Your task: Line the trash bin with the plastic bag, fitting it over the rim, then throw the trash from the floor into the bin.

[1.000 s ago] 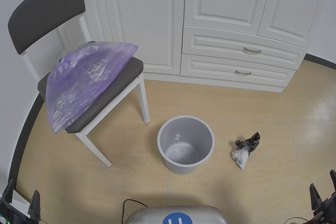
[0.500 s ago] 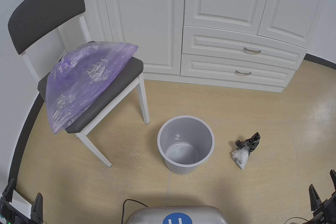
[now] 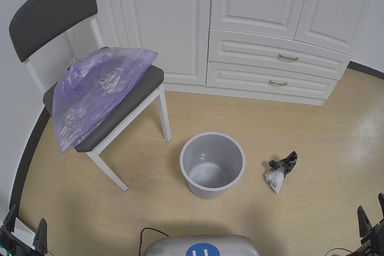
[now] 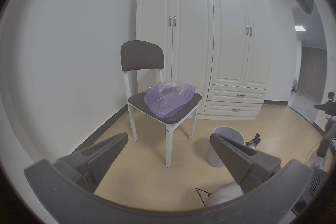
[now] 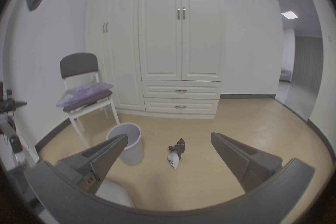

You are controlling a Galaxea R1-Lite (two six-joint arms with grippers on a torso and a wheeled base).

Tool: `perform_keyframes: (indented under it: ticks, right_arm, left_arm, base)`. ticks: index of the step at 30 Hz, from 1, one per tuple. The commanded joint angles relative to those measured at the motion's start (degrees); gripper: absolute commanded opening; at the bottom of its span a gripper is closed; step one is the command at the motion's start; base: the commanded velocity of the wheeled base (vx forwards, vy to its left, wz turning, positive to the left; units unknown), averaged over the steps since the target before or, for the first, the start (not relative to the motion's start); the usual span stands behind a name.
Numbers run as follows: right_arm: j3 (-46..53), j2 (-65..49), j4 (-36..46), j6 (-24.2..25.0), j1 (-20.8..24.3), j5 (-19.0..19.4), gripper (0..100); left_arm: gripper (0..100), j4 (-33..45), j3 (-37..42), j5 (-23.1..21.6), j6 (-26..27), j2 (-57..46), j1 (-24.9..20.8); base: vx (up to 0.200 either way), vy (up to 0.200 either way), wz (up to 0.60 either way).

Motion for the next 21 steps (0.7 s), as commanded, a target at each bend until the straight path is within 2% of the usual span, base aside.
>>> perform_keyframes:
  ticks: [1, 3, 5, 7, 9, 11, 12, 13, 17, 21]
  right_arm:
    - [-7.2, -0.9, -3.1, 10.4, 0.1, -1.3, 100]
    - [-9.6, -0.9, -0.3, 9.3, 0.0, -1.3, 100]
    - [-10.0, -0.9, 2.0, 2.5, 0.1, -0.6, 100]
    - [-9.5, -0.5, 2.4, -2.1, 0.3, 1.5, 100]
    - [-10.1, 1.0, 2.5, -3.4, 0.5, 3.7, 100]
    - [-11.1, 4.6, 1.8, -4.0, 0.6, 5.1, 100]
    - [-11.1, 4.6, 1.8, -4.0, 0.6, 5.1, 100]
    - [-13.6, 10.0, 1.7, -5.7, 0.4, 5.8, 100]
    - [-17.6, 21.4, 1.7, -7.8, 0.4, 6.1, 100]
    - [-21.6, 30.5, 1.6, -10.3, 0.7, 6.0, 100]
  left_arm:
    - [100, -0.1, 1.0, 1.5, -1.1, -0.9, 0.0]
    - [100, -0.3, 1.0, 1.6, -1.1, -0.9, 0.0]
    - [100, -1.0, 1.0, 1.3, -0.7, -0.9, 0.0]
    - [100, -5.8, -1.0, 0.9, -1.6, -0.9, 0.0]
    - [100, -9.4, -4.6, -1.7, -3.4, -0.9, -0.1]
    - [100, -8.0, -6.0, -5.0, -3.2, -0.8, -0.1]
    - [100, -8.0, -6.0, -5.0, -3.2, -0.8, -0.1]
    - [100, -5.0, -7.5, -6.1, -1.9, 0.5, -0.3]
    - [100, -0.3, -12.5, -5.5, -0.9, 9.1, -0.3]
    - [100, 0.1, -17.2, -4.8, 0.1, 18.1, -0.1]
  base:
    - [0.0, 0.0, 0.0]
    - [0.0, 0.0, 0.0]
    - [0.0, 0.0, 0.0]
    - [0.0, 0.0, 0.0]
    - [0.0, 0.0, 0.0]
    - [0.0, 0.0, 0.0]
    - [0.0, 0.0, 0.0]
    - [0.0, 0.0, 0.0]
    - [0.0, 0.0, 0.0]
    - [0.0, 0.0, 0.0]
